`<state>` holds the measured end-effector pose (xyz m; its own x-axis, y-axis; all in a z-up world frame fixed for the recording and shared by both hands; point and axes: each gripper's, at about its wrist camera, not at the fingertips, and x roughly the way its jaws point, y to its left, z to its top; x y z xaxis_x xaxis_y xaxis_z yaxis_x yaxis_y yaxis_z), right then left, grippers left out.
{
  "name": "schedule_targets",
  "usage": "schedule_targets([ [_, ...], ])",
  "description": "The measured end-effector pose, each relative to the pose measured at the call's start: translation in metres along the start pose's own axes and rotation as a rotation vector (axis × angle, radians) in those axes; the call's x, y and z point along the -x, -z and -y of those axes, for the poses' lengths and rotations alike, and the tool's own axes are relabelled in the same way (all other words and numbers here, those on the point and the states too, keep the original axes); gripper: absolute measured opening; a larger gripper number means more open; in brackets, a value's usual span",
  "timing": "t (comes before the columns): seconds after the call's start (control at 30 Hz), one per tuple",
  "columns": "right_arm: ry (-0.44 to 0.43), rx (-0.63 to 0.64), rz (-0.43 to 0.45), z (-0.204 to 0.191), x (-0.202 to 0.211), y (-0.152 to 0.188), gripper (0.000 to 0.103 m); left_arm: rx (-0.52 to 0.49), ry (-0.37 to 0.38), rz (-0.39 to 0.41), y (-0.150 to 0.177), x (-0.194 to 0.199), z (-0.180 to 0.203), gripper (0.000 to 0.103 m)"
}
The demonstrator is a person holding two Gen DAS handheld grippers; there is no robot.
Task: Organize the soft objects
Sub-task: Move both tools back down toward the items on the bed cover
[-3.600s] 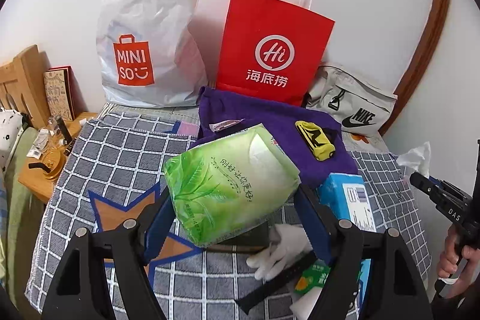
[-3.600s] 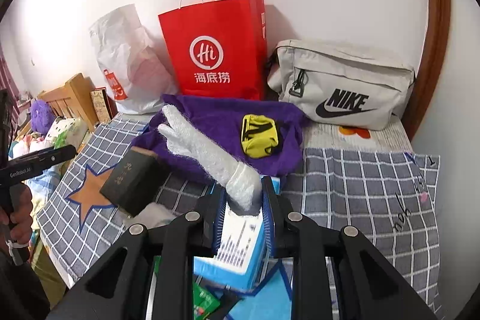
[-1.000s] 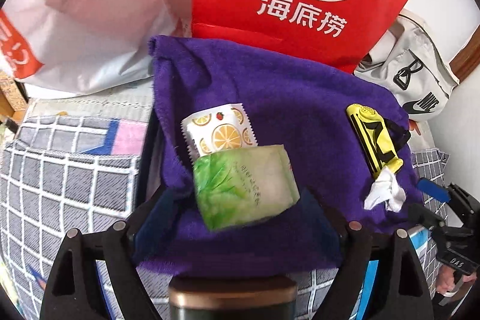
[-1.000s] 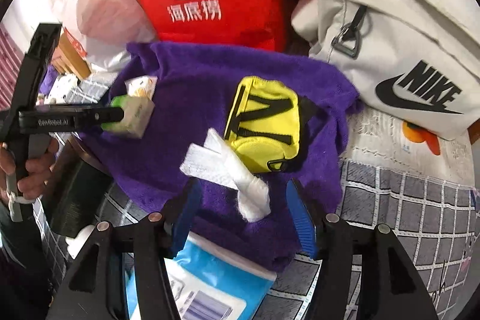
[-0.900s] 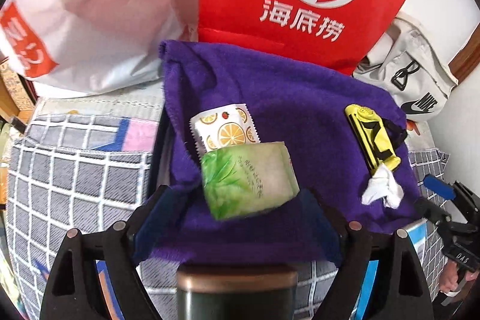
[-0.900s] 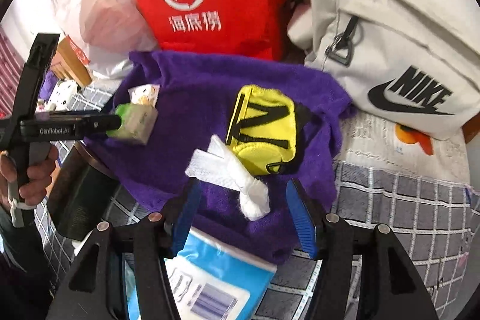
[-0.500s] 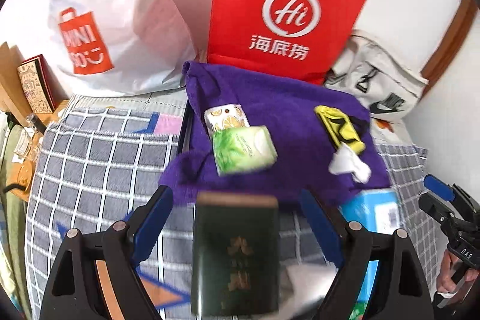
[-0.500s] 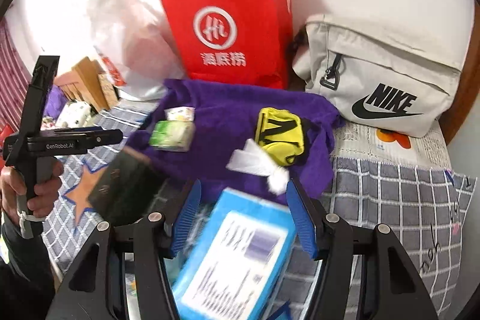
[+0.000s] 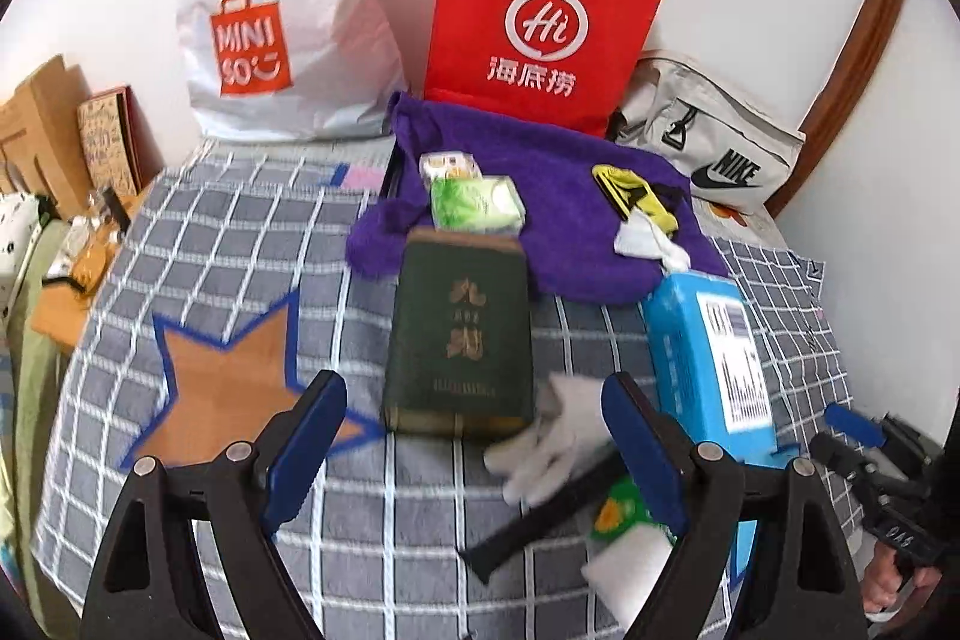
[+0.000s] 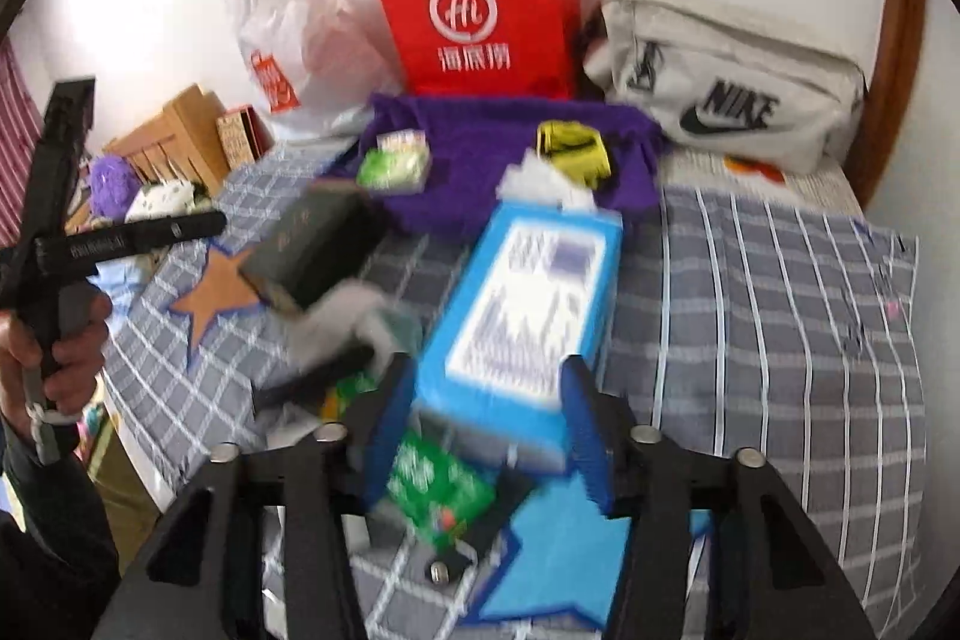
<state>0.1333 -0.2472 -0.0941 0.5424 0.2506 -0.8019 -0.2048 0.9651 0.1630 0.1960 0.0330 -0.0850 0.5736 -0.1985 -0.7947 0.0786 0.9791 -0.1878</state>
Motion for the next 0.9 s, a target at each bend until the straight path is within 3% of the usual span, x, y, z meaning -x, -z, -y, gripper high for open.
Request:
schedule_targets([
  [0.33,0.044,0.030,-0.152,-0.011,-0.039,0.081,0.045,0.038,0.043,-0.015,0.057,0.009,-0.011,0.087],
  [0.5,0.096,0.092,-0.184,-0.024,-0.060,0.095,0.046,0.056,0.009,-0.019,0.074,0.007,-0.020,0.087],
  [0.63,0.155,0.166,-0.160,-0.034,-0.058,0.101,0.045,0.060,0.012,-0.040,0.081,0.003,-0.022,0.087],
  [0.9,0.177,0.089,-0.180,0.004,-0.041,0.109,0.046,0.033,0.023,-0.036,0.089,0.003,-0.014,0.087],
])
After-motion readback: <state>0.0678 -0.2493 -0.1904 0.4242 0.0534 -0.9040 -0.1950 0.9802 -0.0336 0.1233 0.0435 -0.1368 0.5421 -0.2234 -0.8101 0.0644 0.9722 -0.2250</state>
